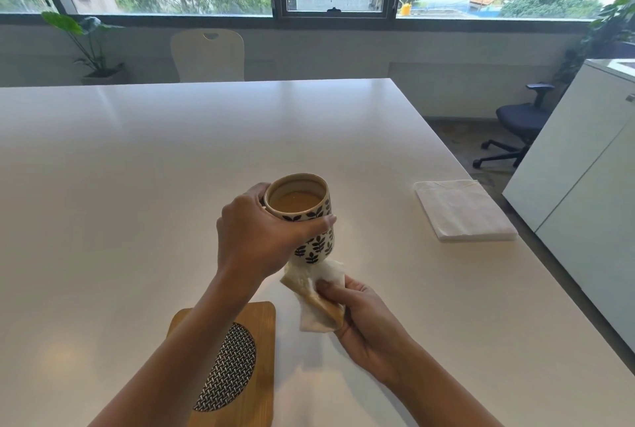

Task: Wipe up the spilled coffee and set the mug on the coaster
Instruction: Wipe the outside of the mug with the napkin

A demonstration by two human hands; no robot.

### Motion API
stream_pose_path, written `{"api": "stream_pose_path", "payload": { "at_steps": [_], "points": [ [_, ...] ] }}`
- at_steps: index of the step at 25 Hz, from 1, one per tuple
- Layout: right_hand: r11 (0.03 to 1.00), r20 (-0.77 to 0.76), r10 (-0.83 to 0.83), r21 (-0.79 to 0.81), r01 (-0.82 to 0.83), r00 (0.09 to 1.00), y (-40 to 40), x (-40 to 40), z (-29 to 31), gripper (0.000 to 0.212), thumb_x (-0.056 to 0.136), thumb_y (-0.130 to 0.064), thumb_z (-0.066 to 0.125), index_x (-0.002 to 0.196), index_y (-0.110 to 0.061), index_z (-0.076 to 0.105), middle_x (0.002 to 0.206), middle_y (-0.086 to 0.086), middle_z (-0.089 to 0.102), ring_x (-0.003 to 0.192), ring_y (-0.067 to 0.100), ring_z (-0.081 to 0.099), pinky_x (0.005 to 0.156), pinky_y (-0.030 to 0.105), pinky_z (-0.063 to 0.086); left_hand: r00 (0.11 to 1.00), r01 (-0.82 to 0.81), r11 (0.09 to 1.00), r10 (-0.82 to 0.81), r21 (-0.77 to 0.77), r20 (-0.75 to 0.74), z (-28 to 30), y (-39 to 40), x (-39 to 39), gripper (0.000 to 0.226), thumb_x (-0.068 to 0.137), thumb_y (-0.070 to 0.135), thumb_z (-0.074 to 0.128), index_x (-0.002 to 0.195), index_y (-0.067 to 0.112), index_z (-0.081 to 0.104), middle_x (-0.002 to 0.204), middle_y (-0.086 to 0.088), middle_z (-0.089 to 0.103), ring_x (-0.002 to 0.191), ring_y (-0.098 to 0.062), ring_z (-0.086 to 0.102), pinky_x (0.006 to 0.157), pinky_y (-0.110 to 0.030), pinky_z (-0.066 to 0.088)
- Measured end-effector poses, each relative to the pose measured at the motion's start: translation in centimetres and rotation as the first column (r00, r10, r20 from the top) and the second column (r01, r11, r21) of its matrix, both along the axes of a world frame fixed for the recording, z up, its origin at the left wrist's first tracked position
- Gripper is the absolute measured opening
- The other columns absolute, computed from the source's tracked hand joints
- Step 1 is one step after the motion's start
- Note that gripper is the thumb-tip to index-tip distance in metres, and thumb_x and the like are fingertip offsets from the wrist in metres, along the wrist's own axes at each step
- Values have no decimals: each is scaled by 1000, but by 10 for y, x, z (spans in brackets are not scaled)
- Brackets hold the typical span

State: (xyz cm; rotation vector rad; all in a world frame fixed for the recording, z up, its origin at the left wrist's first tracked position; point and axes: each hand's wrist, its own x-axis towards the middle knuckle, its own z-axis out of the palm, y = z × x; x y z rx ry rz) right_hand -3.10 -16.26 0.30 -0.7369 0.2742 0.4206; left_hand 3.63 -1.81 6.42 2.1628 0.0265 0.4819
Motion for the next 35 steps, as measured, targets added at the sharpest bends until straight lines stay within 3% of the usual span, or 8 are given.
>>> {"api": "stream_pose_path", "payload": {
  "at_steps": [10, 15, 22, 27, 28, 30, 32, 35],
  "points": [
    [999, -42, 38, 28, -37, 998, -18, 17, -3, 36, 83, 5, 55, 118, 7, 61, 114, 31, 66, 88, 33, 67, 74, 36, 62, 998, -55, 998, 55, -7, -15, -6, 21, -2, 75, 38, 84, 76, 92, 33, 73, 76, 23, 71, 74, 12, 65, 60, -12, 46],
    [928, -28, -101, -362, 84, 995, -20, 45, 3, 19, 97, -1, 52, 105, -10, 66, 93, 14, 73, 79, 24, 68, 62, 30, 59, 994, -105, 994, 105, -13, -21, -11, 44, -8, 77, 39, 85, 76, 95, 32, 73, 78, 23, 71, 76, 11, 64, 60, -12, 45],
    [953, 82, 179, -262, -152, 980, 34, 49, -3, 22, 99, -7, 54, 113, -14, 68, 93, 5, 78, 82, 16, 73, 73, 29, 61, 986, -164, 986, 164, 15, -12, -12, 57, -14, 76, 41, 85, 76, 96, 32, 72, 81, 22, 72, 76, 8, 66, 59, -10, 45],
    [839, 148, 261, -523, -149, 954, 12, 62, 0, 37, 94, 4, 56, 86, -22, 81, 90, 11, 75, 68, 14, 71, 61, 27, 58, 974, -228, 974, 228, 6, -11, -14, 80, -16, 75, 40, 84, 76, 94, 33, 72, 78, 23, 70, 76, 8, 65, 61, -15, 50],
    [748, 226, 227, -663, -21, 947, 4, 72, 1, 40, 92, 4, 57, 87, -26, 81, 92, 9, 75, 69, 13, 70, 62, 27, 56, 971, -237, 971, 237, 4, -11, -14, 84, -18, 75, 40, 85, 75, 94, 33, 71, 77, 24, 68, 76, 8, 65, 61, -16, 50],
    [294, 429, 247, -888, 354, 869, -7, 92, 4, 39, 90, -1, 60, 102, -33, 77, 96, -1, 77, 80, 13, 70, 68, 25, 51, 968, -250, 968, 250, 9, -4, -16, 91, -20, 76, 41, 86, 74, 96, 33, 71, 78, 24, 67, 76, 8, 64, 60, -15, 49],
    [-122, 507, 387, -800, 588, 770, -6, 109, 1, 45, 90, 1, 54, 118, -31, 71, 109, -4, 76, 94, 20, 71, 72, 25, 48, 965, -262, 965, 262, 14, 2, -18, 98, -22, 77, 42, 86, 73, 97, 31, 70, 79, 23, 67, 75, 7, 64, 60, -15, 48],
    [-405, 308, 515, -735, 544, 800, 18, 123, -14, 46, 96, 2, 44, 132, -23, 60, 139, -1, 62, 120, 25, 63, 90, 34, 52, 961, -278, 960, 278, 15, 5, -20, 104, -24, 76, 43, 85, 74, 97, 31, 70, 79, 24, 66, 74, 9, 62, 58, -11, 43]
  ]
}}
